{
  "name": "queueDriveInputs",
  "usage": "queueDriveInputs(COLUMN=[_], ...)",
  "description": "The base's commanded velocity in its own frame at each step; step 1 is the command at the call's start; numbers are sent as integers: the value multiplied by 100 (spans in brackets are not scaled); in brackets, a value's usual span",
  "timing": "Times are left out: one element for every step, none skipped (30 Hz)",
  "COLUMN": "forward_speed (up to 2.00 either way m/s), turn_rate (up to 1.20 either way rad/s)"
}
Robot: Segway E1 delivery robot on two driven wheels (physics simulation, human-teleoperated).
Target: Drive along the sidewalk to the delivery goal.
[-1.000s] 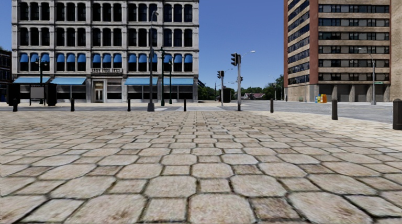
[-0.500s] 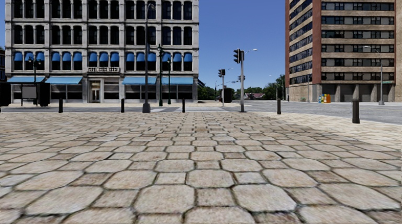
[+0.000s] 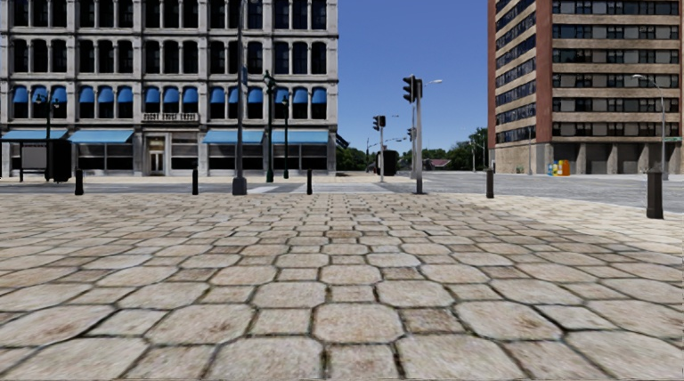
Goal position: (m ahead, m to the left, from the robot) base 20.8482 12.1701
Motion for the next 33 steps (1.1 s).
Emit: queueDriveInputs(forward_speed=[200, 200, 200, 200, 200, 200, 200, 200, 200, 200, 200, 200, 200, 200, 200, 200, 200, 200, 200, 200, 200, 200, 200, 200, 200, 200, 200, 200, 200, 200, 200, 200, 200], turn_rate=[0, 0, 0, 0, 0, 0, 0, 0, 0, 0, 0, 0, 0, 0, 0, 0, 0, 0, 0, 0, 0, 0, 0, 0, 0, 0, 0, 0, 0, 0, 0, 0, 0])
